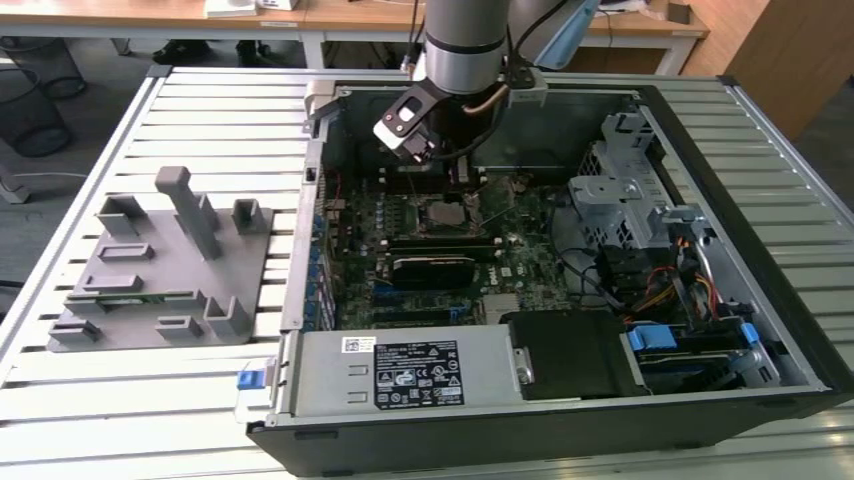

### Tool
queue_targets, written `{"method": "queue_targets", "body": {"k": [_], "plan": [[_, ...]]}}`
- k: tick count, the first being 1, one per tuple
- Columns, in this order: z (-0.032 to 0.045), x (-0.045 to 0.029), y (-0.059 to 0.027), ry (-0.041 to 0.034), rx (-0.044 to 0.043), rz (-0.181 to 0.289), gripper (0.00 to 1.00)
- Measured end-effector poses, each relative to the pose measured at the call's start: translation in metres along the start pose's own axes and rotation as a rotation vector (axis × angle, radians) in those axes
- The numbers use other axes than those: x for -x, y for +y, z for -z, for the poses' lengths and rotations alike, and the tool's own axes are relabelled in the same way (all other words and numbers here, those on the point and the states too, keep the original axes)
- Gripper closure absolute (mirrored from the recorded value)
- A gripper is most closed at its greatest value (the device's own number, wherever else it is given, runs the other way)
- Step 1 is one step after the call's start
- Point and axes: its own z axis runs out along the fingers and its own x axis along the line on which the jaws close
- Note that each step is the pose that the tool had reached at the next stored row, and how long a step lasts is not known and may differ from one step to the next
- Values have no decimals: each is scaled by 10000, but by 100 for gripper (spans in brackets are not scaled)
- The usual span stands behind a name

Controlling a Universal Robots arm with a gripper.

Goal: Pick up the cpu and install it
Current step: 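Close the cpu cover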

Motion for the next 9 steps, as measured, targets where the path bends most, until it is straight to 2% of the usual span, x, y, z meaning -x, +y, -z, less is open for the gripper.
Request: {"method": "queue_targets", "body": {"k": [9], "plan": [[81, 0, 3, -7, 0, 0, 89]]}}
